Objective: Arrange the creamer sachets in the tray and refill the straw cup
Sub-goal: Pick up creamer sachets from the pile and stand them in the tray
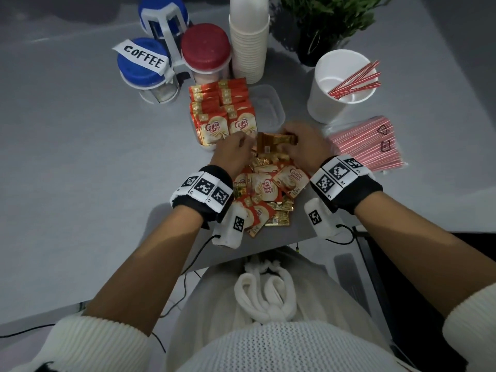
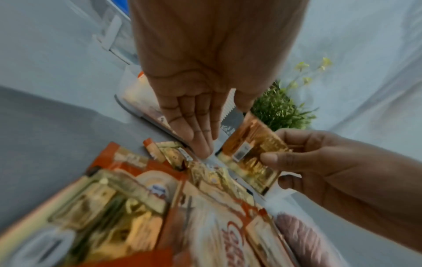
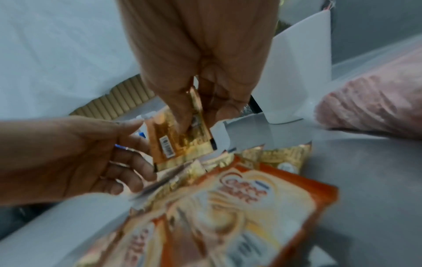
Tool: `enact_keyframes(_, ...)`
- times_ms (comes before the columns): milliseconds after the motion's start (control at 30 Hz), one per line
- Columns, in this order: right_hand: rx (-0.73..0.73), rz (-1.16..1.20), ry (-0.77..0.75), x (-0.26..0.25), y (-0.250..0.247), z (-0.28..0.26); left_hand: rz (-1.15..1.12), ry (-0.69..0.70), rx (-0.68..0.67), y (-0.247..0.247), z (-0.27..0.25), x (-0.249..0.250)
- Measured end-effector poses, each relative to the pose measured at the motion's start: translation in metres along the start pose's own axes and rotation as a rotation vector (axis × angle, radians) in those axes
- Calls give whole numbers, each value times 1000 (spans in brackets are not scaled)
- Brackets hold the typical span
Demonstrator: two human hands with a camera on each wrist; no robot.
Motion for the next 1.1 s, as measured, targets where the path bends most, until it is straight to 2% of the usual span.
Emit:
enact_keyframes(100, 116, 155, -86, -13, -16, -3, -107, -87, -72, 2, 0, 1)
enact_keyframes(200, 169, 140, -116, -17, -19, -7, -128, -61, -136, 7, 3, 2)
enact_keyframes(367, 180, 177, -98, -8, -15, -9, -173, -24, -133, 11, 3, -1)
enact_keyframes(433, 183, 262, -26, 2, -14, -11, -174, -15, -136, 11, 4, 0)
enact_keyframes(533, 125, 516, 170, 24, -6, -14, -156, 2, -135, 12, 5, 1)
enact_keyframes(633, 115, 644, 193, 25, -7, -19, -191, -10, -152, 19, 4, 4)
enact_keyframes(767, 107, 534, 155, 23, -8, -23, -281, -45, -256, 37, -4, 12)
enact_keyframes(900, 127, 257, 245, 41, -8, -32, -196, -20, -198, 35, -3, 11)
enact_keyframes(1033, -79, -102, 268, 51, 11, -43, -225, -46, -137, 27, -1, 3)
enact_keyframes(1100, -156, -170, 269, 52, 21, -47, -243, -63, -129, 25, 0, -1)
Point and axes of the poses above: each hand's wrist, its own z-axis towards the middle knuckle, its own y-axis out of the palm, x = y × z, the point moved 8 cm from there along z, towards the middle knuckle, and after that the axes turned 7 degrees about -z, right-handed, at the moved point
